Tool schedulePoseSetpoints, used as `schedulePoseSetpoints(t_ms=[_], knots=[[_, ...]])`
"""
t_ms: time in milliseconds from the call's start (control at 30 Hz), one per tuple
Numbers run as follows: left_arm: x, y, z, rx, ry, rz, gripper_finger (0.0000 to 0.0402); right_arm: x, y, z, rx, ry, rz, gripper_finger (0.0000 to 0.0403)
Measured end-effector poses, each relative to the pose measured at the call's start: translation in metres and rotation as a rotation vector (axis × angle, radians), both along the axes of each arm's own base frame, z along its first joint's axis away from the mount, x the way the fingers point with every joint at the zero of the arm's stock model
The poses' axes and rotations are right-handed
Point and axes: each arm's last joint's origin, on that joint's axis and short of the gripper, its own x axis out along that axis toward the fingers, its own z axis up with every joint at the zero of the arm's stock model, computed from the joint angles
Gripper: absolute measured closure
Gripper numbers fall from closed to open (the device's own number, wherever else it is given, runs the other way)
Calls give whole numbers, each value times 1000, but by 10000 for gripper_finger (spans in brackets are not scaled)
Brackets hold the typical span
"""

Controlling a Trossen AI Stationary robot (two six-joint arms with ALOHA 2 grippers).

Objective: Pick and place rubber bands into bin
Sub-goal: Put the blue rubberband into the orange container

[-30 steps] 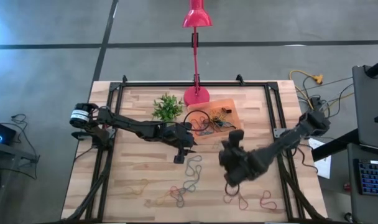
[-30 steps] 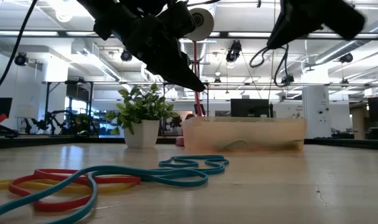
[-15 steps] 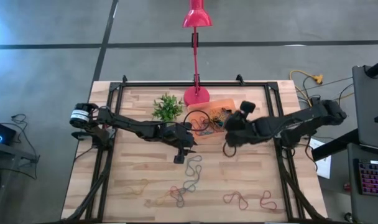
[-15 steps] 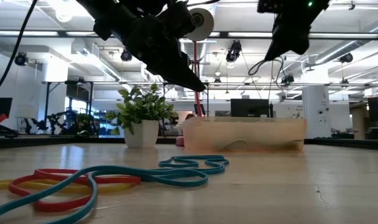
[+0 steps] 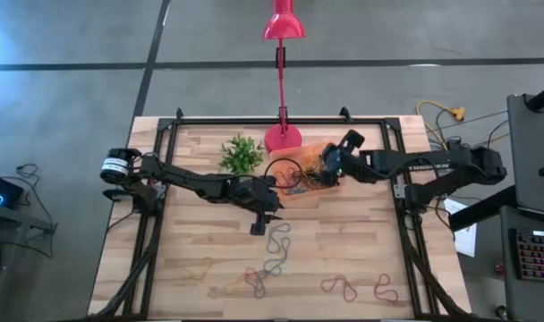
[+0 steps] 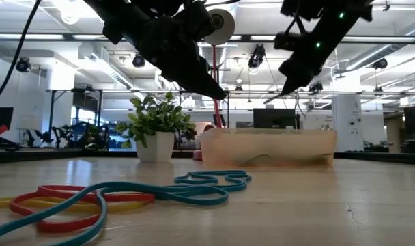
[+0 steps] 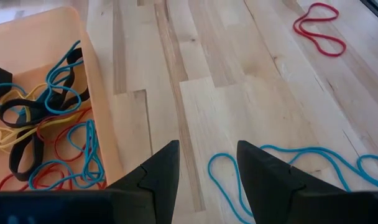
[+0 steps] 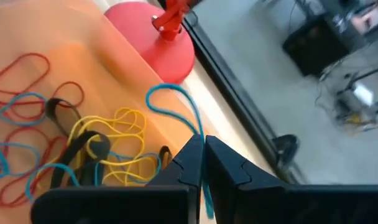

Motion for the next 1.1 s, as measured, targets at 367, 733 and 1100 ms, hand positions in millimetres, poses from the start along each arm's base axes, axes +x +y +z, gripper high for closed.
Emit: schedulePoseSetpoints(t_ms=[367,733,1100], knots=[[1,0,-2,1,3,0,256,1,-31,-13,167,-103,-17,394],[2,0,-6,2,17,0,256,10,-30,-31,295,-62,55,379],[0,-1,-8,-8,48,-13,256,12,-26,-30,397,-94,147,251]])
